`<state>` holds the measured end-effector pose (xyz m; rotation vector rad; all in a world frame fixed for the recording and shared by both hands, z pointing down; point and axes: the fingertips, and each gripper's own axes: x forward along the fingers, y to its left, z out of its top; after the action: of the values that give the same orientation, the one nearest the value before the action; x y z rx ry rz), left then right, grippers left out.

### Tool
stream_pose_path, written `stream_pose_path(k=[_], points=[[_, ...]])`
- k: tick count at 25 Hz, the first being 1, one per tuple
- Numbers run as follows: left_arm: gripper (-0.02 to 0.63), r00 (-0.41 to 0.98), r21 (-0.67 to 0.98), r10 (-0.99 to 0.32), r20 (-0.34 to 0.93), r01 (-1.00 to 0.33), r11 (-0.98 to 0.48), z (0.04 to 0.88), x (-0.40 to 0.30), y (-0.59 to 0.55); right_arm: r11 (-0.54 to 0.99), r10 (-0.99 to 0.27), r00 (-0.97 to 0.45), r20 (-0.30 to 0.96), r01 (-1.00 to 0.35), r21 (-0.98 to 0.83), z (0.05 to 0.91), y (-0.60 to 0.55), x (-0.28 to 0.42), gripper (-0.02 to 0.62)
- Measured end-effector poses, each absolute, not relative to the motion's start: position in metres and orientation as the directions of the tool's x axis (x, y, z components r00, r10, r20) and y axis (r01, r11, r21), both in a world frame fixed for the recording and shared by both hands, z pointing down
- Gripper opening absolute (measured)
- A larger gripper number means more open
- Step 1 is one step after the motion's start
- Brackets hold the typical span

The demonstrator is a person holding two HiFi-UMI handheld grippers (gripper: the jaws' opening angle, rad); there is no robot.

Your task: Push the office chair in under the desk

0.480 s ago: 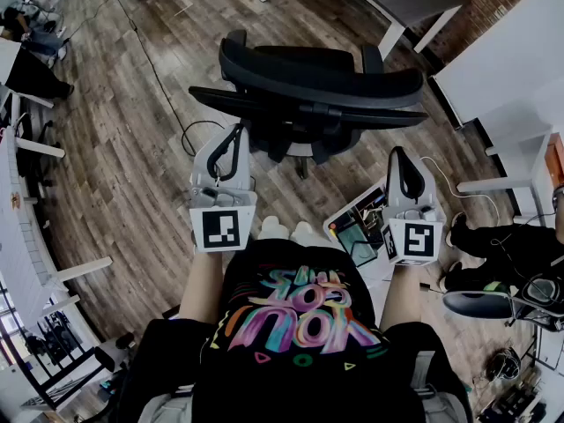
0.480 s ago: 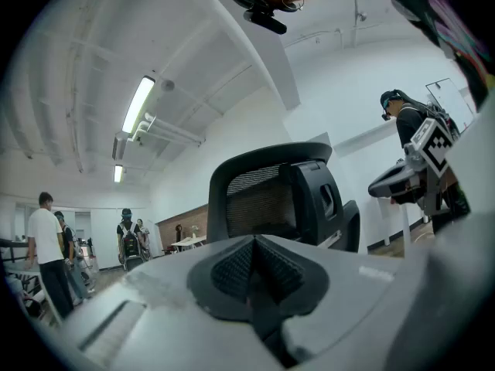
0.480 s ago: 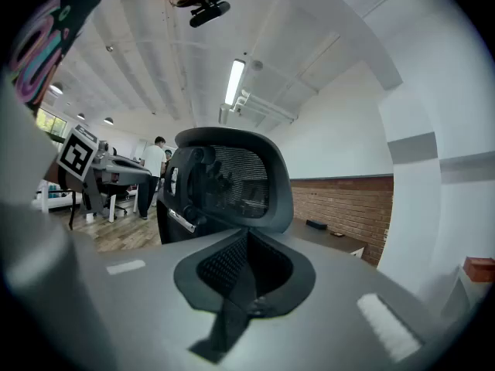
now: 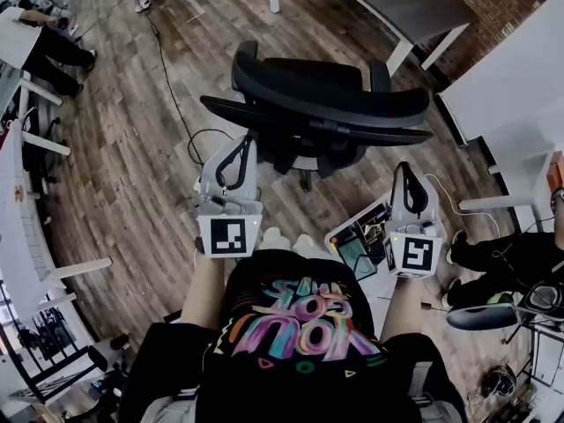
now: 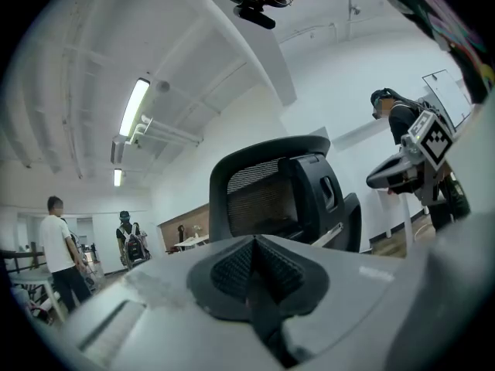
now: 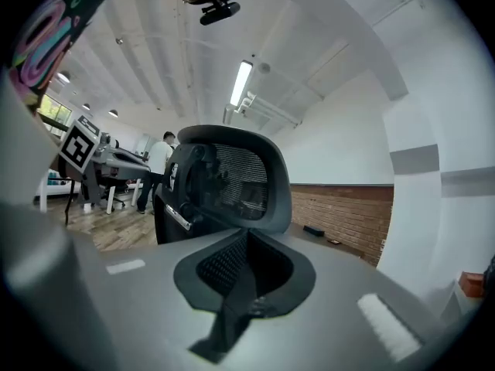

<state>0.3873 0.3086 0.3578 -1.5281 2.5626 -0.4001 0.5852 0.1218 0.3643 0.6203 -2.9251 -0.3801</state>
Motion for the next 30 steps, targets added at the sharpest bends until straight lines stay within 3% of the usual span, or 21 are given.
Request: stream_pose_path(k=[5, 14, 22, 30], points=[[0.006, -0.489, -0.306, -0.871, 0.049, -0.837, 0.453, 0.362, 0.384, 0.308, 0.889, -0.385, -0.918, 0.098, -0.340, 0.307, 0.368, 0.120, 0.584, 0.030], [0.110, -0.459, -0.412, -0.884, 0.092, -0.825, 0.386, 0.365, 0.375, 0.297, 0.893, -0.323, -0.924, 0.203, -0.226, 0.390, 0.376, 0.111, 0.567, 0.157], [0.201, -0.423, -0.549, -0.884, 0.201, -0.796, 0.256, 0.382, 0.358, 0.285, 0.852, -0.293, -0.909, 0.297, -0.107, 0.512, 0.386, 0.100, 0.548, 0.247], [0.284, -0.385, -0.657, -0.859, 0.338, -0.750, 0.078, 0.407, 0.339, 0.272, 0.802, -0.286, -0.883, 0.372, -0.008, 0.597, 0.400, 0.077, 0.536, 0.293]])
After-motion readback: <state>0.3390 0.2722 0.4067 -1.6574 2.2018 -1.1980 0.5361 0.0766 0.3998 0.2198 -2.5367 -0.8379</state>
